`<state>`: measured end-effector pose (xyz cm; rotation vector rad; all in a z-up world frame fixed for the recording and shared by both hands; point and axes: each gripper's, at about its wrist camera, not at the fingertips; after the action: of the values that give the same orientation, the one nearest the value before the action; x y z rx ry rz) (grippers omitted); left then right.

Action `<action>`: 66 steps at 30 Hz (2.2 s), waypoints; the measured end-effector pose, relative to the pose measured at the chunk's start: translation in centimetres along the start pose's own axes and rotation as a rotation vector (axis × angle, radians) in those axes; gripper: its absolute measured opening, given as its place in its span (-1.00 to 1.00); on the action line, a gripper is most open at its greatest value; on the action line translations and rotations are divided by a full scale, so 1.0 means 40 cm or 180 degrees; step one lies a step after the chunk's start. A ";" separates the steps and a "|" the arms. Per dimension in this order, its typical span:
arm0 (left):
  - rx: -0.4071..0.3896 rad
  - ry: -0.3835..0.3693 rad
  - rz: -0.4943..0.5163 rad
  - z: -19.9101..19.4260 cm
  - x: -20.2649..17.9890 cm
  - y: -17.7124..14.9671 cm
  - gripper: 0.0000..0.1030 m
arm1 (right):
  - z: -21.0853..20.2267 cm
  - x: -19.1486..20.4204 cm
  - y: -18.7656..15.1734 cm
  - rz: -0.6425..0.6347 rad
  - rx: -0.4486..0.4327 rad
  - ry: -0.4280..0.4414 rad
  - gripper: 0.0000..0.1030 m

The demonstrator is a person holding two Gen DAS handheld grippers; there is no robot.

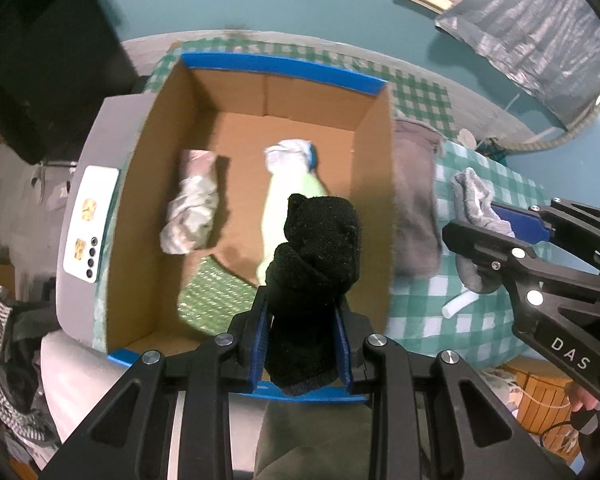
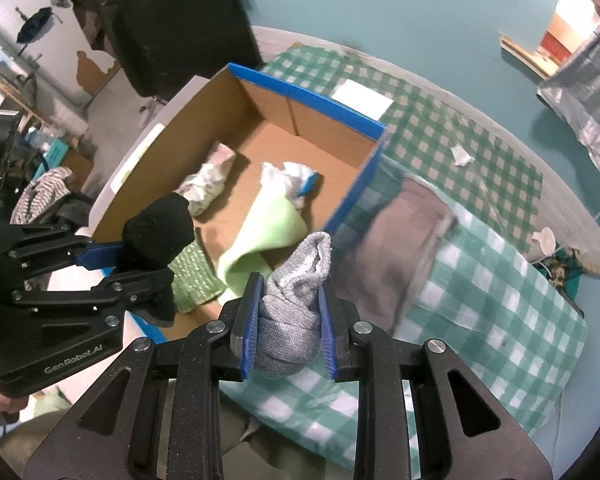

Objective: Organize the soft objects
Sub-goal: 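Carry the black and grey socks over the cardboard box with both grippers, then open both grippers to drop the socks onto the foam sheet and sponge, then withdraw both grippers from the box toward the grey towel mitt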

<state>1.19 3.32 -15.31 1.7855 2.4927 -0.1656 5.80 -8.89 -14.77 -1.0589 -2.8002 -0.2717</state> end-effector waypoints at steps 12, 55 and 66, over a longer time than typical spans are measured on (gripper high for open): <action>0.0047 0.0018 -0.0197 0.023 0.106 -0.008 -0.44 | 0.055 0.100 0.057 -0.0177 0.0105 0.0077 -0.52; 0.0098 0.0066 -0.0082 0.019 0.122 -0.005 -0.01 | 0.036 0.089 0.040 0.0200 0.0096 -0.0076 0.12; 0.0124 0.0050 0.0079 0.022 0.039 0.005 0.00 | 0.022 -0.008 -0.024 0.0469 0.0133 -0.0082 0.12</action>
<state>0.89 4.72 -16.38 1.8387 2.4938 -0.2007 5.34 -9.62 -15.81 -1.2598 -2.7192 -0.1836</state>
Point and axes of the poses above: each gripper's, at about its wrist camera, not at the fingertips, and z roughly the way its jaws point, x to its left, y to its top, and after that the axes turned 11 degrees about x, right-handed
